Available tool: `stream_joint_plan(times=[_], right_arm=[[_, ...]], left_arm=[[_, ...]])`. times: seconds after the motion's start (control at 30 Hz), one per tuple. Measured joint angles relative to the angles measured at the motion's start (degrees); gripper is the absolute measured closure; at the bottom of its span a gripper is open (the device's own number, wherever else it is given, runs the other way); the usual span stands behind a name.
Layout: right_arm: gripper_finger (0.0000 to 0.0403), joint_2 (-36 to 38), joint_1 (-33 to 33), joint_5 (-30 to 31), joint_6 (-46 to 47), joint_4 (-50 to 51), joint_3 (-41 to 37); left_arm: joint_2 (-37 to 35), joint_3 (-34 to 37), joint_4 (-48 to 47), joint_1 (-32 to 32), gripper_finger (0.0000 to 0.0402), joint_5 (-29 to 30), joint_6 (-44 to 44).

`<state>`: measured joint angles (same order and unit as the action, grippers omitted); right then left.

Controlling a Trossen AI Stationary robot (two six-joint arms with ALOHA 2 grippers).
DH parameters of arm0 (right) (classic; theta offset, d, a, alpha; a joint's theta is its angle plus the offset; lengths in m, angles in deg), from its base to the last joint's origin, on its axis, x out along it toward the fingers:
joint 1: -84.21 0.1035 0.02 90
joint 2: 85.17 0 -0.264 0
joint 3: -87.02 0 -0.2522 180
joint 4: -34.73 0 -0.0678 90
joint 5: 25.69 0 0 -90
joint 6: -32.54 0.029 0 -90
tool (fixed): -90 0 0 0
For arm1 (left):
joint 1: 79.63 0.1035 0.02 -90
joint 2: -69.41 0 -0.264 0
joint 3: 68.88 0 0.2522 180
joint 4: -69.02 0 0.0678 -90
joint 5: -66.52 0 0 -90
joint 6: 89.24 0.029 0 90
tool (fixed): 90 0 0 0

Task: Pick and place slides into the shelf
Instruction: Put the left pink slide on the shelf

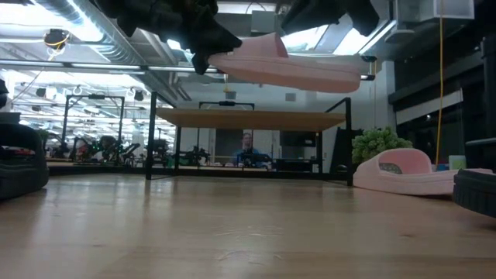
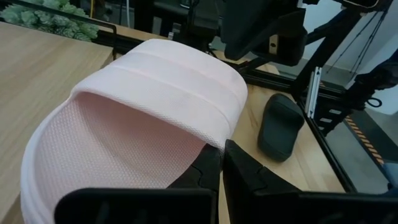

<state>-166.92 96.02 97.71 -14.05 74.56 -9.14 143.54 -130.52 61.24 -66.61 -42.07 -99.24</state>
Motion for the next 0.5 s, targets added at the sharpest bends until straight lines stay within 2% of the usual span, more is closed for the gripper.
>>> stream_joint_plan(times=[0.3, 0.5], right_arm=[[0.0238, 0.0, 0.0, 0.0, 1.0, 0.1, 0.0], [0.0233, -0.7, -0.3, 0.1, -2.1, 0.6, 0.0]], left_arm=[[0.0, 0.0, 0.0, 0.0, 0.0401, 0.0, 0.0], [0.0, 0.0, 0.0, 0.0, 0.0401, -0.4, 0.0]])
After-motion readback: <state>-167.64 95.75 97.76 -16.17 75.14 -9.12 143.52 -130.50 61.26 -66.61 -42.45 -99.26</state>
